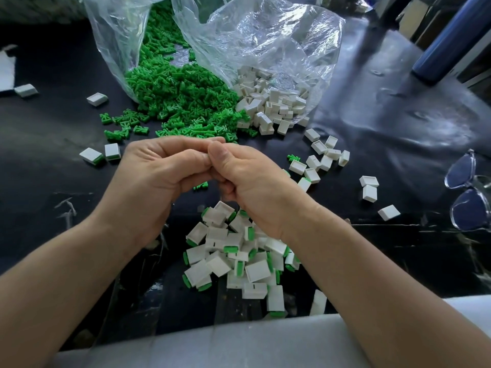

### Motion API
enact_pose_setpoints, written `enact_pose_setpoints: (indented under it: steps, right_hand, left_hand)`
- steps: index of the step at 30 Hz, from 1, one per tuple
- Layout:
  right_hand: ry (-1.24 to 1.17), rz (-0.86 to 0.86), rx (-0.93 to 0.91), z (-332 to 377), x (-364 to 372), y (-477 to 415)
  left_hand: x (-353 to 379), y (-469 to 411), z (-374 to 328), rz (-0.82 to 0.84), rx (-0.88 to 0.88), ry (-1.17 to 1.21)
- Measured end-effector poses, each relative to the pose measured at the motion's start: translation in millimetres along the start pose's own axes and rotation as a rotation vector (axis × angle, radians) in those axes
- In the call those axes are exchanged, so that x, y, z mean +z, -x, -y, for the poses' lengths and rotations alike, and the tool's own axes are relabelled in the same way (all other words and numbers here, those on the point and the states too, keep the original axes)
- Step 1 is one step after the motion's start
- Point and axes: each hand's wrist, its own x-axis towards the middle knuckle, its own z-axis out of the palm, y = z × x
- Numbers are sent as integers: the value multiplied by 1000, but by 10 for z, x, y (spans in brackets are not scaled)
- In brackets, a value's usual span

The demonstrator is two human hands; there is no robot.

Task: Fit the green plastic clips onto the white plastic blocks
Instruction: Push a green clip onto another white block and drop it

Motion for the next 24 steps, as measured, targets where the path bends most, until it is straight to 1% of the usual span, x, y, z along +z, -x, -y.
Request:
enact_pose_setpoints:
  steps: [7, 10, 13, 16, 20, 24]
  right_hand:
    - [14, -58, -24, -3, 29, 11]
    - [16, -37, -29, 3, 9, 7]
    - [-85, 10, -23, 16, -2, 13]
    - [-200, 9, 25, 5, 1, -11]
    - [-253, 8, 84, -14, -26, -55]
    - [-276, 22, 93, -18, -50, -62]
  left_hand:
    - [-1, 2, 5, -17, -12, 16]
    - [2, 6, -3, 3, 0, 27]
    - [11, 16, -24, 39, 10, 11]
    - [-10, 3, -20, 27, -10, -6]
    - [-15, -6, -6, 10, -38, -19]
    - [-20, -6, -9, 1, -59, -21]
